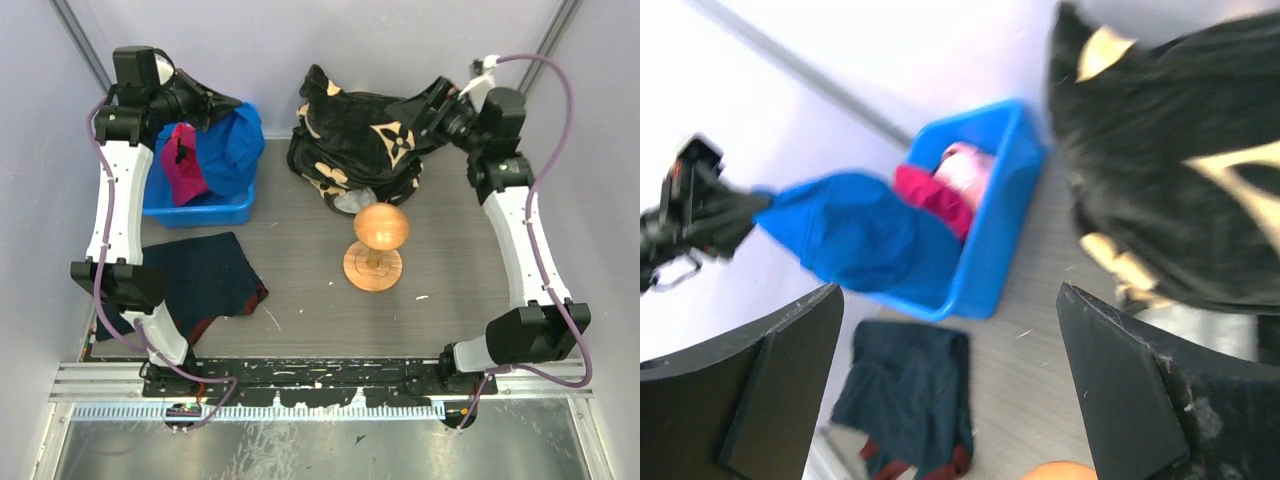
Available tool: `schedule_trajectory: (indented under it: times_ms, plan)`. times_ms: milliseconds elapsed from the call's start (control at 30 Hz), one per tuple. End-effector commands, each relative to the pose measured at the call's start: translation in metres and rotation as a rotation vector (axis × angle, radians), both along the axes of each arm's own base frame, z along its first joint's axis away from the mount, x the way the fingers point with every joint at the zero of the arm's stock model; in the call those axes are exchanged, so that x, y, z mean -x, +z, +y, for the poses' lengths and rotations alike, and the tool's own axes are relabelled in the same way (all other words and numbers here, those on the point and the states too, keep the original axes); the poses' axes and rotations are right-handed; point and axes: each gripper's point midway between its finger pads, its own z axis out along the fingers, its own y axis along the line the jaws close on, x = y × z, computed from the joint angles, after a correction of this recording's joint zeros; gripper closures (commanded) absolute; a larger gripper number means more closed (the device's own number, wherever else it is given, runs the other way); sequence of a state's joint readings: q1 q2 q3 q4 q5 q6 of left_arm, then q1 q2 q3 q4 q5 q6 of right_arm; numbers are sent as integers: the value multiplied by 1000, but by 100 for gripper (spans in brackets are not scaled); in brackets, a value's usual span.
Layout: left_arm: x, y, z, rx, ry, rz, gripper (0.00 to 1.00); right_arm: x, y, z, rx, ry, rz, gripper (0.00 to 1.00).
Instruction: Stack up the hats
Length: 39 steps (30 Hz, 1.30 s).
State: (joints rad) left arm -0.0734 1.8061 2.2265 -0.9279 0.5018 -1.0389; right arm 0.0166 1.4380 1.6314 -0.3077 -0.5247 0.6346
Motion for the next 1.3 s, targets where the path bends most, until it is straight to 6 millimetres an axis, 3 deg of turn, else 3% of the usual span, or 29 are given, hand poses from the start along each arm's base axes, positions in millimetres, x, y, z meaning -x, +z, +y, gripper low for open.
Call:
schedule_trajectory:
  times_ms: [0,200,400,633,933,1267]
  plan:
    - [12,103,-24,300,-56,-187,100,42,43,54,-191,242,-203,7]
    - [14,183,-28,513,-51,-309,100,61,52,72,-379,246,-211,8]
    - [23,229,-50,705,-96,-355,100,74,56,100,-385,244,-255,8]
    - [40,248,-70,786,-142,-348,100,70,42,129,-489,325,-343,11]
    - [60,270,-74,856,-147,-352,100,50,16,137,-607,341,-345,13]
    - [66,275,-83,882,-148,-346,100,51,13,150,-737,393,-359,16]
